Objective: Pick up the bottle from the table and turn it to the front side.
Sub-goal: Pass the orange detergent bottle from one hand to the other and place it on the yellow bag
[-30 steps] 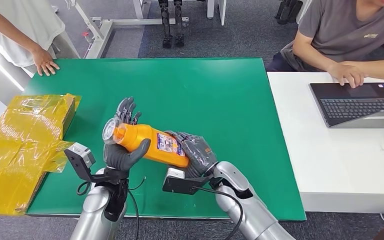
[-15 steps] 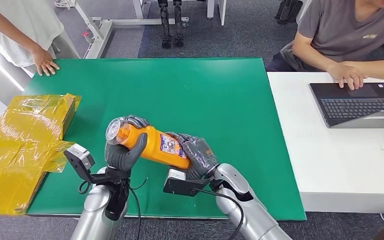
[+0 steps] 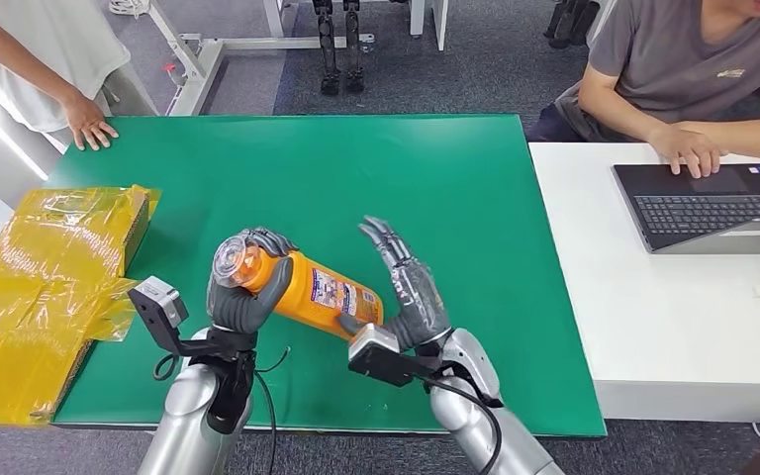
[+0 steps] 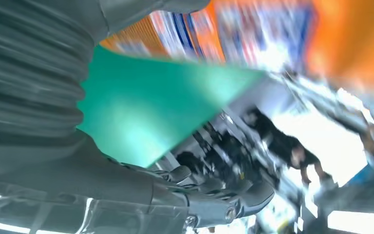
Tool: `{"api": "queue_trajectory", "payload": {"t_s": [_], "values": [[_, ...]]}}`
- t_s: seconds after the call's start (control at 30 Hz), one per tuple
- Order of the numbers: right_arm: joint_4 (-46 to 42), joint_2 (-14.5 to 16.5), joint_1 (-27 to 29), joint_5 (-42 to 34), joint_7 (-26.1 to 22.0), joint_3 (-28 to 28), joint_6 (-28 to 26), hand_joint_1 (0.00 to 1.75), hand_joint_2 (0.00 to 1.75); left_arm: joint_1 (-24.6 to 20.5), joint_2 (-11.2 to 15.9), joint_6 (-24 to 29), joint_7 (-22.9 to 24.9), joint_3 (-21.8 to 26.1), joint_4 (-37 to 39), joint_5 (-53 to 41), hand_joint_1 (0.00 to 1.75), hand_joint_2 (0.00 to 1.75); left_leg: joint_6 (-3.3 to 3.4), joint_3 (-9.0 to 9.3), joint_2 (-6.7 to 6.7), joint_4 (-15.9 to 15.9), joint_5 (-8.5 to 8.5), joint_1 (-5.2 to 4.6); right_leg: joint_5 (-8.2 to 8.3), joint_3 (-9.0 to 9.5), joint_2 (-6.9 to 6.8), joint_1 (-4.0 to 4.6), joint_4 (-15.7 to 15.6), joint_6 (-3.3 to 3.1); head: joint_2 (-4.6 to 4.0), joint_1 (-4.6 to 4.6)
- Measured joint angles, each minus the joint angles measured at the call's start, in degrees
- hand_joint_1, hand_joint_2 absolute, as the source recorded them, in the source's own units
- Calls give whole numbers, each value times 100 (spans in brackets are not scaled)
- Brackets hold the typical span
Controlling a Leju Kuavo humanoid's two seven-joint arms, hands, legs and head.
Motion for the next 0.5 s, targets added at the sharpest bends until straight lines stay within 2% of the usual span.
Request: {"api": "queue_trajectory", "payload": {"t_s": [0.33,0.5], "values": [[-925,13,511,-1631,-1018,-193,-802,0,175,36,0,267,-26,0,-1,156,175,175,0,0,1,-1,0,0,0,0,0,0,-1,0,0,0],[-1388,13,735,-2168,-1210,-222,-1218,0,175,84,7,450,-33,0,-48,83,175,175,0,0,1,-1,0,0,0,0,0,0,0,0,0,0]]}}
